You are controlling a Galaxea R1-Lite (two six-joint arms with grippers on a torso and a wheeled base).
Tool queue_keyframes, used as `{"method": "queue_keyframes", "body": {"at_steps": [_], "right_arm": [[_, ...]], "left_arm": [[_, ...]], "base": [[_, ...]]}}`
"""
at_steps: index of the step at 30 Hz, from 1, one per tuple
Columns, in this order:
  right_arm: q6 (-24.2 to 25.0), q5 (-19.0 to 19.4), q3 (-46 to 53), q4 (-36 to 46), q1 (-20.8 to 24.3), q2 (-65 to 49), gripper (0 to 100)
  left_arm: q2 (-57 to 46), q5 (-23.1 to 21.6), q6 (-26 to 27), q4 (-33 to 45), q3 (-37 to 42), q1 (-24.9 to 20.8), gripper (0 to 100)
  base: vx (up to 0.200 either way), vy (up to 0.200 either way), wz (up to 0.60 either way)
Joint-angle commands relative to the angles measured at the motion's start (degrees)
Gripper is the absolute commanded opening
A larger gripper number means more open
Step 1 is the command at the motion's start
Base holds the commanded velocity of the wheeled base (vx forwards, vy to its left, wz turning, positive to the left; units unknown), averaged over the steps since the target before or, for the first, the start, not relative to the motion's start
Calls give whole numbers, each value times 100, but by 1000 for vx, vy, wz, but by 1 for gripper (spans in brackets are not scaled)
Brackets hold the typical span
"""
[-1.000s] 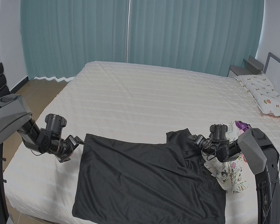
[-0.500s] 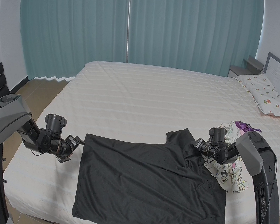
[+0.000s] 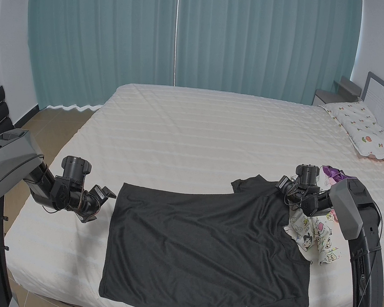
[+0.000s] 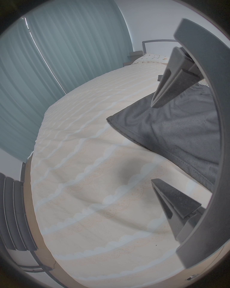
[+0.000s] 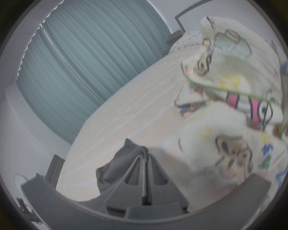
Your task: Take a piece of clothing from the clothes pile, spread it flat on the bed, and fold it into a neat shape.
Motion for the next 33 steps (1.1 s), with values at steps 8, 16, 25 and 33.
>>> {"method": "queue_keyframes", "body": {"at_steps": [8,16,25,33], "right_arm": [[-8,-80,-341,-919,12,193,0],[-70,-151,-473,-981,21,237,0],[-202,-159,-359,-990,12,431,100],[-193,-80,538,-1025,3,-360,100]], "left_arm": [[12,12,-2,-3,-1,-3,100],[12,12,-2,6,-1,-3,100],[-6,12,-2,6,-1,-3,100],[-67,12,7,32,34,-12,100]], "base": [[0,0,0],[0,0,0],[0,0,0],[0,0,0]]}}
